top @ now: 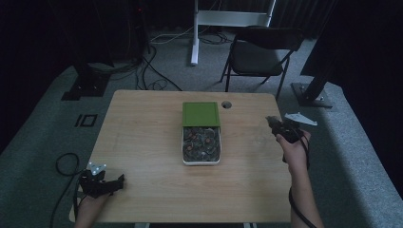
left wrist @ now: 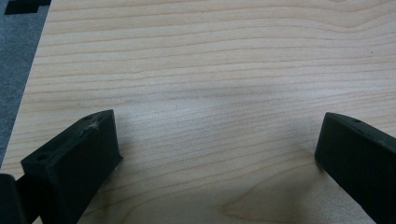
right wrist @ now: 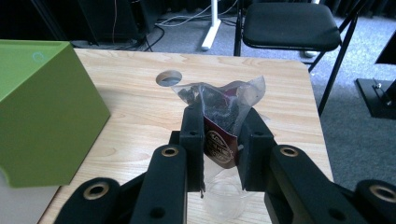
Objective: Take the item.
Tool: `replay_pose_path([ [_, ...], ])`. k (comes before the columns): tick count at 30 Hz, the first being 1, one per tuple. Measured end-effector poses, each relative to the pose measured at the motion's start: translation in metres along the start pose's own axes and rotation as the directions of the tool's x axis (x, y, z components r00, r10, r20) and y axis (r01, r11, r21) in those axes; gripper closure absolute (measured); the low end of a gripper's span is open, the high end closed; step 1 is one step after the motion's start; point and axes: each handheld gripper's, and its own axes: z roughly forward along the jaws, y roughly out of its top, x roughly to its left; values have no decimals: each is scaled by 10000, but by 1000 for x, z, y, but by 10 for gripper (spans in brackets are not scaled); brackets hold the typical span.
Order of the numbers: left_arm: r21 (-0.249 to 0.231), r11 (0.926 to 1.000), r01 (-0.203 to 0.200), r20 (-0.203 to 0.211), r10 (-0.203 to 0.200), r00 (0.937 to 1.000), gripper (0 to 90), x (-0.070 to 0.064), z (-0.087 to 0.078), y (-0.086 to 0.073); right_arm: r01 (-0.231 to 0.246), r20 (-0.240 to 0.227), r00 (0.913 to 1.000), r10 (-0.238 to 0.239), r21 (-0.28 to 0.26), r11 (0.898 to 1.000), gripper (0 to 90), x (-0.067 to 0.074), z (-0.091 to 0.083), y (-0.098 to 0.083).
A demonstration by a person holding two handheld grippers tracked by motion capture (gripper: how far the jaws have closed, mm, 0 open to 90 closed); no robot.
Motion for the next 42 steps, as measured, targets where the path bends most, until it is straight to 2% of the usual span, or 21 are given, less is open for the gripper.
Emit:
replay_pose_path([
  [8,-3,10000,1,1,-1,10000,2,0,0,0,-142,93,9999,139,237,9996,755,-4,9,-3],
  [12,-2,10000,-2,2,2,10000,2,0,0,0,-69,191,9998,61,413,9991,755,-5,15,-5],
  [21,-1,10000,-4,1,4,10000,2,0,0,0,-202,281,9994,176,934,9954,754,-9,29,-12],
  [25,-3,10000,1,2,-1,10000,2,0,0,0,-185,265,9995,158,1054,9943,753,-8,32,-14],
  [27,0,10000,-4,2,4,10000,2,0,0,0,-38,404,9992,-7,1098,9940,751,-7,33,-14],
  [29,-4,10000,2,1,-2,10000,2,0,0,0,-114,359,9993,74,1131,9935,749,-7,34,-15],
  [34,-1,10000,-2,1,2,10000,2,0,0,0,-168,250,9996,137,1257,9919,694,-7,35,-16],
  [42,-5,10000,3,1,-3,10000,2,0,0,0,-232,-28,9997,236,1043,9943,614,-7,26,-9],
])
